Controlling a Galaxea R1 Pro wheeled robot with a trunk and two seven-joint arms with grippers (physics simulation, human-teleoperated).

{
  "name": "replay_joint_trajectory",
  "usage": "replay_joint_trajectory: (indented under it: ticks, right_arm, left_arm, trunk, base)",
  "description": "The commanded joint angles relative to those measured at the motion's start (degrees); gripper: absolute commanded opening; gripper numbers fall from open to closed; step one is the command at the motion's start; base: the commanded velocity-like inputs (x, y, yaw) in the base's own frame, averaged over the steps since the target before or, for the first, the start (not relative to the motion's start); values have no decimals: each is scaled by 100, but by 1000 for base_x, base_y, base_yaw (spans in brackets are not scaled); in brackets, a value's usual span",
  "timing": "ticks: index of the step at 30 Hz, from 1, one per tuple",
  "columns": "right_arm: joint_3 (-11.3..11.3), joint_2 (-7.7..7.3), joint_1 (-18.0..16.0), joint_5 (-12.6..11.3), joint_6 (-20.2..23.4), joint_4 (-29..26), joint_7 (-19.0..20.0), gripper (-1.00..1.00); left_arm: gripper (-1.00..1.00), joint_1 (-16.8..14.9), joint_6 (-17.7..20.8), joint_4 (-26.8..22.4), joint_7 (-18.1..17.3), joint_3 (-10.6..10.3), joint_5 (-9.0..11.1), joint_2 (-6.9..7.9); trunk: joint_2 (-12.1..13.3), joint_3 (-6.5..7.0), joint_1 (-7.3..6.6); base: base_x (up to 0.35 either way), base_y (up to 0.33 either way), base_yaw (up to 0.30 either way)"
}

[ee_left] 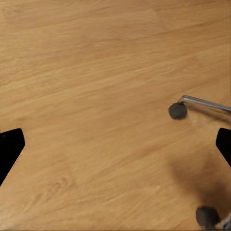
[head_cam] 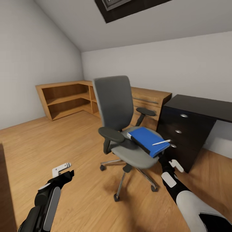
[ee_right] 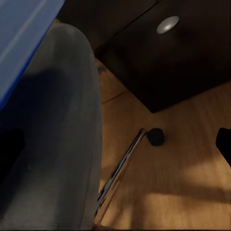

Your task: In the bedroom, organize the workspace by keeping the computer under the desk, ensuring the monitor is on the desk, placing the keyboard on the desk next to the monitor, placing the mouse on the desk next to the keyboard, moving the folder from the swivel chair onto the desk next to the mouse, stacking the notebook on top of the folder with the pen on top of the notebook, and positioning the swivel chair next to the desk.

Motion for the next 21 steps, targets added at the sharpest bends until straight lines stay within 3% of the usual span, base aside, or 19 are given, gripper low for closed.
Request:
replay_joint_trajectory:
  ticks: [1,11,21]
  right_arm:
    - [94,3,1,-48,409,1,17,100]
    - [89,-6,1,-48,402,-2,17,100]
    - [77,-69,75,70,380,-204,61,100]
  left_arm:
    - [100,-6,17,0,42,1,59,-4]
    - [100,-6,14,3,42,0,57,-4]
    - [100,158,-19,-72,65,57,41,-60]
  trunk:
    - [-2,-5,-1]
    - [-2,-5,-1]
    - [-1,-4,-1]
  base:
    - [0,0,277]
    - [0,0,275]
    - [0,0,23]
